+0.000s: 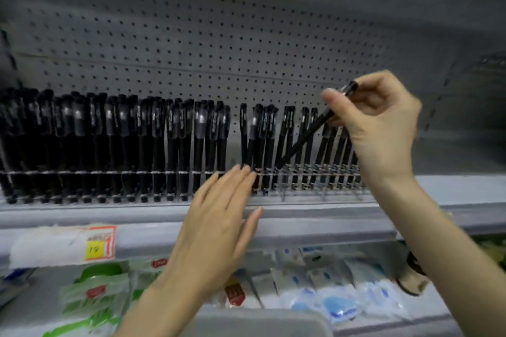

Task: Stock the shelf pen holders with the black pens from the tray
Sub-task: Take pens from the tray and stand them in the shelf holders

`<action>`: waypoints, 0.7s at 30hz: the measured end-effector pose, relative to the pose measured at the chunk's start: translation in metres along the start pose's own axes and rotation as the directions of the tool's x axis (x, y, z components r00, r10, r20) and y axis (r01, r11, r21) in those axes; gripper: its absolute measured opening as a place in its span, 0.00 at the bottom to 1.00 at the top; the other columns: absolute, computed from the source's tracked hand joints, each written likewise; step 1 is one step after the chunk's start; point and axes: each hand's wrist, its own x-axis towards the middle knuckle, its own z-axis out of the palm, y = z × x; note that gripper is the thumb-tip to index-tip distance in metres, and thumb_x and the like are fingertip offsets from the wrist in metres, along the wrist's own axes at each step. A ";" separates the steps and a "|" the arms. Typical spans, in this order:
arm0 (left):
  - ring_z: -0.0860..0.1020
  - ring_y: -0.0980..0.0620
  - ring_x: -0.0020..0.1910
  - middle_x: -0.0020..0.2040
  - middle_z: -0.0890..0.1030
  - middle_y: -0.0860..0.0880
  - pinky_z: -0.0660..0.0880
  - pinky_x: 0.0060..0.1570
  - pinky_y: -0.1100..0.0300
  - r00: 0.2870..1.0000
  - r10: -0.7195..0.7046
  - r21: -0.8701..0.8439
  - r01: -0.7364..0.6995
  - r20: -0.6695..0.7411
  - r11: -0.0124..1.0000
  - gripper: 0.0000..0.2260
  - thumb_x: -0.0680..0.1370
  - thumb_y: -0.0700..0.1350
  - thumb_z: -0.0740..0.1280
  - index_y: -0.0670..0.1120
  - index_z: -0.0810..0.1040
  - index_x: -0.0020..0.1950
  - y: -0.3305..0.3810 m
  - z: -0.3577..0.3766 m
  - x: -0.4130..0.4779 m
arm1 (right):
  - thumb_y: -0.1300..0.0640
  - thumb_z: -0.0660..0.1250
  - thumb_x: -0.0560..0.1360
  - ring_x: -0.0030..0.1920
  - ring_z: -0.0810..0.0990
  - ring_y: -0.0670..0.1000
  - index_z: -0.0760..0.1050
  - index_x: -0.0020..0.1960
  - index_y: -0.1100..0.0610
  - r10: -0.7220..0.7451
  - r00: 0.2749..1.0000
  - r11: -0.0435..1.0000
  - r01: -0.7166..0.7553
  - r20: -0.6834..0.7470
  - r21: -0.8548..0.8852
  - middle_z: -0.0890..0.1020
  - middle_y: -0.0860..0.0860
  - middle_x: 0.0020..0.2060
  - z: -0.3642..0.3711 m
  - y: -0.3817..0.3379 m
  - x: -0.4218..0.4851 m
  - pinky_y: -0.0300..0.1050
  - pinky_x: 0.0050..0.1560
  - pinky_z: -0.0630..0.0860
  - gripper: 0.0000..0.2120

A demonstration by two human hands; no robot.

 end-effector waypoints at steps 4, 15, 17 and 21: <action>0.61 0.56 0.71 0.72 0.68 0.50 0.52 0.71 0.59 1.000 0.018 0.042 -0.018 -0.003 0.999 0.24 0.82 0.56 0.51 0.45 0.65 0.74 -0.002 0.003 -0.003 | 0.48 0.78 0.64 0.38 0.80 0.59 0.72 0.40 0.51 0.002 1.000 0.999 -0.003 -0.013 -0.033 0.79 0.53 0.35 0.010 0.018 0.010 0.60 0.41 0.80 0.16; 0.60 0.56 0.73 0.73 0.64 0.50 0.51 0.73 0.59 0.996 0.057 0.038 -0.054 -0.067 0.998 0.25 0.81 0.55 0.52 0.44 0.60 0.76 -0.008 0.013 -0.003 | 0.44 0.75 0.58 0.34 0.84 0.55 0.72 0.38 0.54 0.057 0.989 0.994 -0.042 0.138 -0.105 0.82 0.54 0.32 0.012 0.023 0.034 0.49 0.38 0.82 0.19; 0.60 0.56 0.73 0.73 0.65 0.49 0.51 0.73 0.59 0.996 0.058 0.032 -0.056 -0.071 0.998 0.25 0.81 0.55 0.53 0.44 0.60 0.76 -0.008 0.014 -0.003 | 0.42 0.75 0.57 0.34 0.83 0.55 0.72 0.38 0.53 0.047 0.987 0.991 -0.027 0.156 -0.129 0.82 0.54 0.33 0.013 0.022 0.036 0.52 0.39 0.82 0.20; 0.59 0.56 0.73 0.74 0.64 0.50 0.51 0.73 0.58 0.997 0.051 0.026 -0.050 -0.060 0.998 0.26 0.82 0.54 0.53 0.44 0.59 0.76 -0.008 0.017 -0.003 | 0.39 0.74 0.56 0.36 0.83 0.56 0.72 0.39 0.51 0.038 0.986 0.986 -0.010 0.164 -0.165 0.81 0.54 0.34 0.015 0.025 0.040 0.55 0.40 0.82 0.21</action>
